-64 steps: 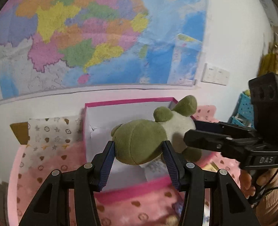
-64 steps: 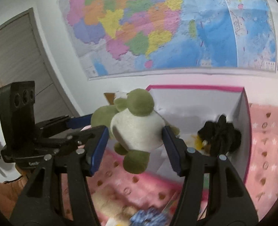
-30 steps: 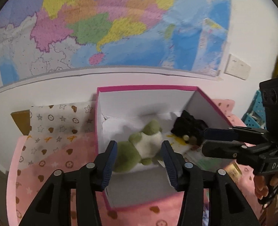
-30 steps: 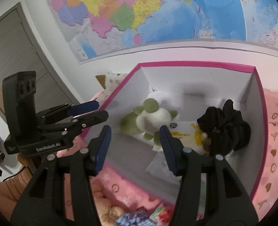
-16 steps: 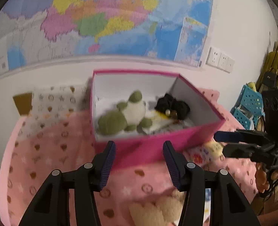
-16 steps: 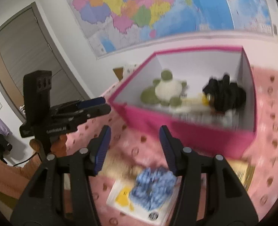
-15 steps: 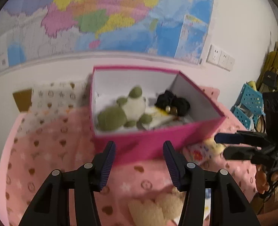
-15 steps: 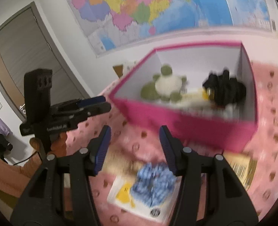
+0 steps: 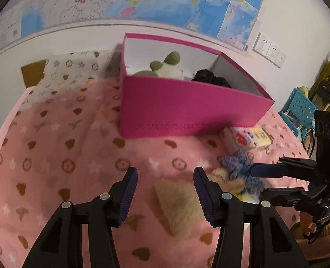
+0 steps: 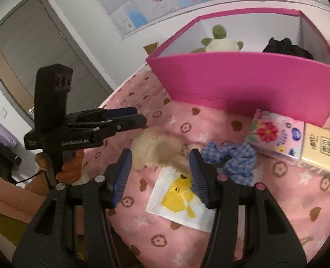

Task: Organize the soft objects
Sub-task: 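Lower the right tool onto the beige teddy bear and grasp it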

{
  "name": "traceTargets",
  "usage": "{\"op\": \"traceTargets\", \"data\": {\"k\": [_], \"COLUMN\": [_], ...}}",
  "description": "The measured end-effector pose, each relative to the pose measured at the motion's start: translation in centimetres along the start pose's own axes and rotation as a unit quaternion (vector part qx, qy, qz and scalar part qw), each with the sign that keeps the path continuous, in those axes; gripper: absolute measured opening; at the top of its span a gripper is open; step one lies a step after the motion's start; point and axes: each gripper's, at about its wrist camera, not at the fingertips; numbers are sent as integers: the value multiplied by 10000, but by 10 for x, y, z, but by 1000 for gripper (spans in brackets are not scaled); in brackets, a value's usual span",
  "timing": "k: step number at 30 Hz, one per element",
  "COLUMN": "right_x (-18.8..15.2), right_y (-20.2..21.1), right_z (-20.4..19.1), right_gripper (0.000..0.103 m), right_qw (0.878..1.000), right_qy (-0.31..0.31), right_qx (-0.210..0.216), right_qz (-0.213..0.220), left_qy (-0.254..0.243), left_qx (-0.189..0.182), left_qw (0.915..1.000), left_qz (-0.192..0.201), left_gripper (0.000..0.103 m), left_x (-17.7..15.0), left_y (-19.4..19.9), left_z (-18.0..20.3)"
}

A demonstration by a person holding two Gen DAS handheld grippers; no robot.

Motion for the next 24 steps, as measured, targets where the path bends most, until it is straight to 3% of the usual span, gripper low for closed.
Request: {"op": "traceTargets", "data": {"k": [7, 14, 21, 24], "right_x": [-9, -19, -12, -8], "right_y": [-11, -3, 13, 22], "right_z": [-2, 16, 38, 34], "right_gripper": [56, 56, 56, 56], "right_qw": [9998, 9986, 9946, 9949], "right_qy": [30, -174, -437, -403], "right_qx": [-45, -432, -944, -919], "right_qz": [-183, -254, -12, 136], "left_qy": [25, 43, 47, 69], "left_qx": [10, -85, -131, -136], "left_qw": [9999, 9998, 9997, 9996], "left_qz": [-126, -186, -215, -220], "left_gripper": [53, 53, 53, 53], "left_x": [-13, -20, -24, -25], "left_y": [5, 2, 2, 2], "left_z": [-3, -2, 0, 0]}}
Point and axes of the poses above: each gripper's, at about its wrist camera, not at the fingertips, and y roughly against the way its jaws point, z to its right, x to its top, and after that the axes turned 12 degrees about z, right-handed
